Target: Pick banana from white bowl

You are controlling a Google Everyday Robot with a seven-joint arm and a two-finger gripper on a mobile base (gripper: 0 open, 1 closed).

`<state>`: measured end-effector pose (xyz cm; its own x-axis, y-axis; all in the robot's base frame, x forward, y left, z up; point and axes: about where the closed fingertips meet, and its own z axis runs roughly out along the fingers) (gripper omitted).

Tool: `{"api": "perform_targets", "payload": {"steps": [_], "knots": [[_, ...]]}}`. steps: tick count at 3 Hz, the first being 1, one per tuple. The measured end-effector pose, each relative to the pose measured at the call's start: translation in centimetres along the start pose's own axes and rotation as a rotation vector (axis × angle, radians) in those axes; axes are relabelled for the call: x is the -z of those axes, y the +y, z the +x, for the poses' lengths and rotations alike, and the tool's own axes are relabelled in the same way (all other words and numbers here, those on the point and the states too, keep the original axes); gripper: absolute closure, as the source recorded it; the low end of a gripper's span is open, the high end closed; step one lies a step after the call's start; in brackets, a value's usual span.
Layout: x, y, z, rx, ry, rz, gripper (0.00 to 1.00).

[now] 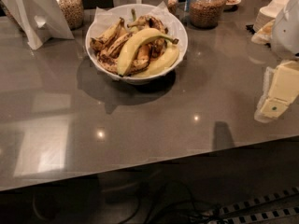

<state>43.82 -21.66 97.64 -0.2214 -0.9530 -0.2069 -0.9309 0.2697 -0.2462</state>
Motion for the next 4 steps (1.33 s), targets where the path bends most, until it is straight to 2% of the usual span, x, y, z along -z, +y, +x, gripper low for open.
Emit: {"api": "perform_targets", "payload": {"steps": [1,2,3,4], "knots": [[0.0,0.0,0.0,0.0,0.0,0.0,0.0],[0.2,-0.2,-0.3,0.014,-0.009,0.024,0.0],[0.4,-0.8,-1.6,0.065,-0.06,0.074,0.0],[1.0,-2.4,-3.8,0.151,-0.133,0.14,0.0]]}}
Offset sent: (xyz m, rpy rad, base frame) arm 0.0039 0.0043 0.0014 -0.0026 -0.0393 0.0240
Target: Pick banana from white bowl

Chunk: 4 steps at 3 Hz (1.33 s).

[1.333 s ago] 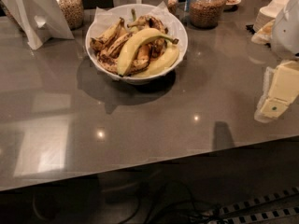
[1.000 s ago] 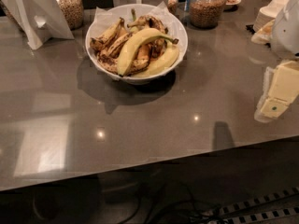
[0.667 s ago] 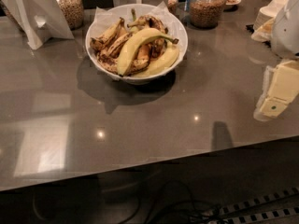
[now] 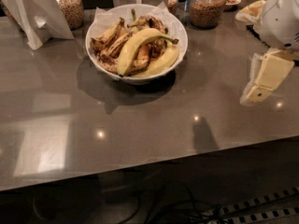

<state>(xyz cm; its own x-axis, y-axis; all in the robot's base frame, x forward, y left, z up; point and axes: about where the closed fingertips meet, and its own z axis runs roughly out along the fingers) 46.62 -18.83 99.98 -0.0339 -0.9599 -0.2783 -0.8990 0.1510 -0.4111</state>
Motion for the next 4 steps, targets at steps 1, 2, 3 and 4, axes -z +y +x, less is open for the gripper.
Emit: {"api": "perform_targets", "payload": {"steps": [1,2,3,4], "knots": [[-0.4,-2.3,-2.0,0.089,-0.089,0.059,0.0],[-1.7,-4.7,-4.4,0.207,-0.197,0.086,0.0],[-3.6,-6.6,-7.1,0.342,-0.291,0.088,0.0],[-3.6,-6.6,-7.2,0.343,-0.291,0.088,0.0]]}}
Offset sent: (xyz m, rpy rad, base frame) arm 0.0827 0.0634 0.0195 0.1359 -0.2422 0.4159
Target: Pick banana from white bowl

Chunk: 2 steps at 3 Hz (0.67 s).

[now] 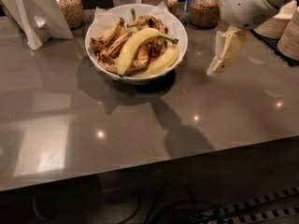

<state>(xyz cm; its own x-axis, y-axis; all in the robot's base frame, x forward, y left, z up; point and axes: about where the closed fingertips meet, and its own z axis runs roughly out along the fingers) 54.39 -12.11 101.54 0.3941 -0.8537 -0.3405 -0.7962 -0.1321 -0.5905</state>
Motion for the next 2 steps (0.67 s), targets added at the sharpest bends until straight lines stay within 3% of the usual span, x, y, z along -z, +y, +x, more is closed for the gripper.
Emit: {"api": "perform_targets", "payload": {"steps": [1,2], "knots": [[-1.6,-0.8,-0.4,0.093,-0.016,0.017,0.0],[-4.6,-2.0,-1.4,0.235,-0.053,0.037,0.0]]}}
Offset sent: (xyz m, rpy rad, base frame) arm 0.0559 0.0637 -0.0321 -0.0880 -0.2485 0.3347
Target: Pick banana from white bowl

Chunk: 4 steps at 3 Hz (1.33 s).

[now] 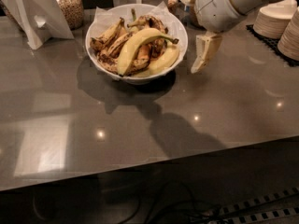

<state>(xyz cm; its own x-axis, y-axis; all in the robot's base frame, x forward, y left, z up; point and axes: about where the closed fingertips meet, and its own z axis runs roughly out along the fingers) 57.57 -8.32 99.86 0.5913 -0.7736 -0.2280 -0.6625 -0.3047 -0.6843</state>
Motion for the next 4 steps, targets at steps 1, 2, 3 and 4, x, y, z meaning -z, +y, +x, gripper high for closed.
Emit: {"api": "perform_targets", "payload": {"steps": [1,2,3,4], "knots": [[-2.5,-0.9,-0.5,0.149,-0.049,0.014,0.0],[-2.5,-0.9,-0.5,0.15,-0.049,0.014,0.0],[-3.0,-1.6,-0.5,0.238,-0.038,0.024,0.0],[-4.3,-3.0,-0.6,0.341,-0.046,0.04,0.18]]}}
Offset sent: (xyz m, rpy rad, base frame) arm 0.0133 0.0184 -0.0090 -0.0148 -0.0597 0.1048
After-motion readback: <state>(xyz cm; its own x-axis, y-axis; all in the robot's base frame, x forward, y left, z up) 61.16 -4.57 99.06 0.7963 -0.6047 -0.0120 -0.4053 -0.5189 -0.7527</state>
